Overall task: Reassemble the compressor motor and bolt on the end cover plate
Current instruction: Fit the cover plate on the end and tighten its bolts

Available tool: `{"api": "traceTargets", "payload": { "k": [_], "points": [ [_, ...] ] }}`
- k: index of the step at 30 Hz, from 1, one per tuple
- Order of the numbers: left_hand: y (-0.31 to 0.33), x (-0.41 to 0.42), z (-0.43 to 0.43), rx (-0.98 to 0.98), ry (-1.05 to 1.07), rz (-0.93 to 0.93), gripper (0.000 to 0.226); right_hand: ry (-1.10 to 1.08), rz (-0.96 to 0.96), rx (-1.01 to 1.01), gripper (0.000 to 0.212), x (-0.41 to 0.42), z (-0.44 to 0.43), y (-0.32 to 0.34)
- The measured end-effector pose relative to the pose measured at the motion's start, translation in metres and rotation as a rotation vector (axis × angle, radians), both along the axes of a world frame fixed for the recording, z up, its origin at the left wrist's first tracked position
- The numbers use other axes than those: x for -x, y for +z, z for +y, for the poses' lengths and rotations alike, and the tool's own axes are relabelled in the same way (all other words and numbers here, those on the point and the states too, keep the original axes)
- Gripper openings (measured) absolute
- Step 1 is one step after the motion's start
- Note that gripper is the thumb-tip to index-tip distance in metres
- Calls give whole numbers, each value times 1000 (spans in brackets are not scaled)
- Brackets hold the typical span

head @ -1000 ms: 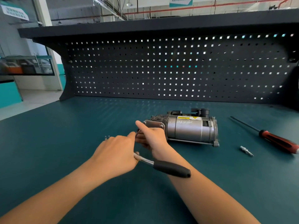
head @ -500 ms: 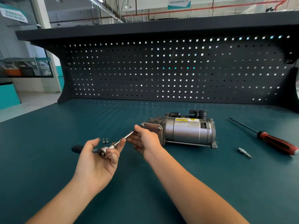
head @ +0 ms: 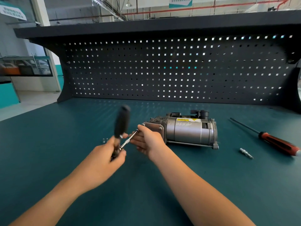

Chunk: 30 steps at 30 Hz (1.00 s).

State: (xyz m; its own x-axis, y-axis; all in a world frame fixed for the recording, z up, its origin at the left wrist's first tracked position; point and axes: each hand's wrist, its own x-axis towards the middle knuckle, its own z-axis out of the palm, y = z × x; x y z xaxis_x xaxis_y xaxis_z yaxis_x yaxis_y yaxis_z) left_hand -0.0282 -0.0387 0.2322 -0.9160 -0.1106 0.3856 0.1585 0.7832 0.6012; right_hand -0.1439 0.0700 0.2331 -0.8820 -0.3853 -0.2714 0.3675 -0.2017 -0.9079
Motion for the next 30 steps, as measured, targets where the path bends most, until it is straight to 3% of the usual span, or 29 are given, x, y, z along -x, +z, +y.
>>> {"api": "traceTargets", "payload": {
  "k": [2, 5, 8, 11, 14, 20, 23, 26, 30],
  "points": [
    [-3, -3, 2, 189, -19, 22, 31, -70, -2, 64, 17, 1, 0, -3],
    [-13, -4, 4, 251, 13, 67, 48, -89, 47, 33, 23, 0, 2, -5],
    [-18, -1, 3, 157, 55, 113, 45, -110, 75, 34, 22, -2, -1, -6],
    [-16, -1, 8, -3, 15, 136, 21, -91, 102, -5, 19, -4, -1, -3],
    [-15, 1, 14, -307, 53, 115, 17, -64, 81, -6, 18, -4, 1, 1],
    [0, 4, 13, -1316, 49, -152, 33, -39, 49, 30, 17, -5, 1, 3],
    [3, 0, 11, -1561, -21, -231, 24, -41, 47, 29, 18, -5, -1, 1],
    [2, -1, 11, -1558, -46, -219, 11, -35, 60, 21, 18, -4, -1, 0],
    [0, 2, 11, -1193, 52, -168, 10, -14, 76, -20, 20, -3, 0, -1]
  ]
}}
